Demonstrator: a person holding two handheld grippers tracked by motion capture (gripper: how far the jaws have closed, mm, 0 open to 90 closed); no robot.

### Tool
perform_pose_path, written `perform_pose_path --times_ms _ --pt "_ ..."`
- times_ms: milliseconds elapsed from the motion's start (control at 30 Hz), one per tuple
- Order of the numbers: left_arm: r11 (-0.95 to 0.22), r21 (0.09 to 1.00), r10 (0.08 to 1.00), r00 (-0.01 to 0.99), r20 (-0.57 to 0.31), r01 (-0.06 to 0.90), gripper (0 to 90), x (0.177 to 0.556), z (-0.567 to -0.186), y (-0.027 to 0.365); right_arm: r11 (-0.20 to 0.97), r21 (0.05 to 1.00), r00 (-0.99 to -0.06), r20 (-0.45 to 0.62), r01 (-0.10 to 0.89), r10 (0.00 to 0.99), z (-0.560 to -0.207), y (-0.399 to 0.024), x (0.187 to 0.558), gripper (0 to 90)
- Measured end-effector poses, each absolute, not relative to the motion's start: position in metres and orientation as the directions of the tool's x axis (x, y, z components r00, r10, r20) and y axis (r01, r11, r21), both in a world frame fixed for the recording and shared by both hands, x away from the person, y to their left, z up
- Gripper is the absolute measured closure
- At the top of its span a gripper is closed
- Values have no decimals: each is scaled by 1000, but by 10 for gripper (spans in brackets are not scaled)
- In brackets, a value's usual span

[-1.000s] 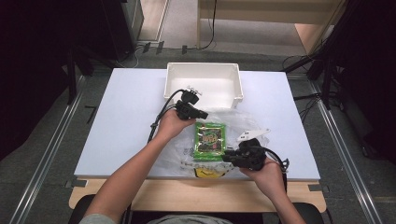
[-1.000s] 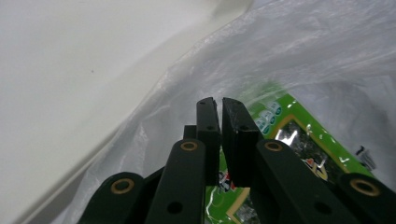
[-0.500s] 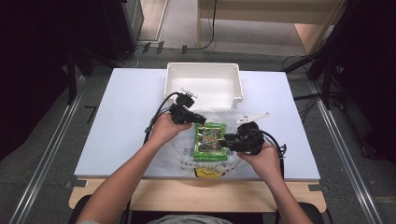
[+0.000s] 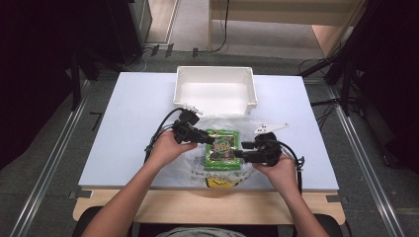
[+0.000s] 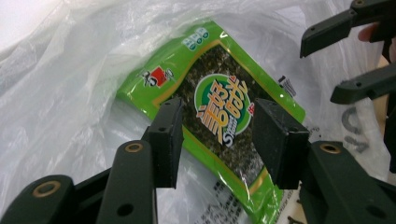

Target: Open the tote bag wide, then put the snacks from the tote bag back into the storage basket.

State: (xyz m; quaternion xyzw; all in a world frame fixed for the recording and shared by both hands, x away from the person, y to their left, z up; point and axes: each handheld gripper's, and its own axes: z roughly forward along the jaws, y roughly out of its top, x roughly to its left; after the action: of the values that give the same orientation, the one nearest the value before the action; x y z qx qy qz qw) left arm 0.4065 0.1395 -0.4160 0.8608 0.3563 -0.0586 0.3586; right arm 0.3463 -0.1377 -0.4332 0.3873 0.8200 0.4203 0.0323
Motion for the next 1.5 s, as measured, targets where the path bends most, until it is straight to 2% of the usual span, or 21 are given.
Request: perform_pose_path --times_ms 233,400,1000,1067,1200,1267,1333,1500 --pt "-483 598 556 752 -354 640 417 392 -415 145 340 701 -686 288 627 668 -440 -138 345 479" --pt "-484 596 546 753 -366 641 388 384 -417 148 363 696 -690 262 620 675 -443 -134 344 478" --pt "-438 624 566 738 -368 647 418 374 -423 159 356 687 -681 276 633 679 -445 -131 343 486" --pt "-438 622 571 736 -365 649 457 372 -423 158 356 686 -681 278 635 678 -445 -130 343 488" --pt "-447 638 560 752 -347 627 729 367 -424 154 355 686 -683 284 635 673 -445 -129 343 489" --pt "-453 638 549 759 -350 622 799 365 -426 151 356 686 -684 283 635 672 -445 -129 343 489" --pt "-464 634 546 763 -345 619 852 364 -427 149 356 686 -684 283 634 672 -445 -129 343 489" --pt "-487 615 545 766 -340 620 885 364 -434 142 358 683 -684 284 636 672 -446 -129 343 488"
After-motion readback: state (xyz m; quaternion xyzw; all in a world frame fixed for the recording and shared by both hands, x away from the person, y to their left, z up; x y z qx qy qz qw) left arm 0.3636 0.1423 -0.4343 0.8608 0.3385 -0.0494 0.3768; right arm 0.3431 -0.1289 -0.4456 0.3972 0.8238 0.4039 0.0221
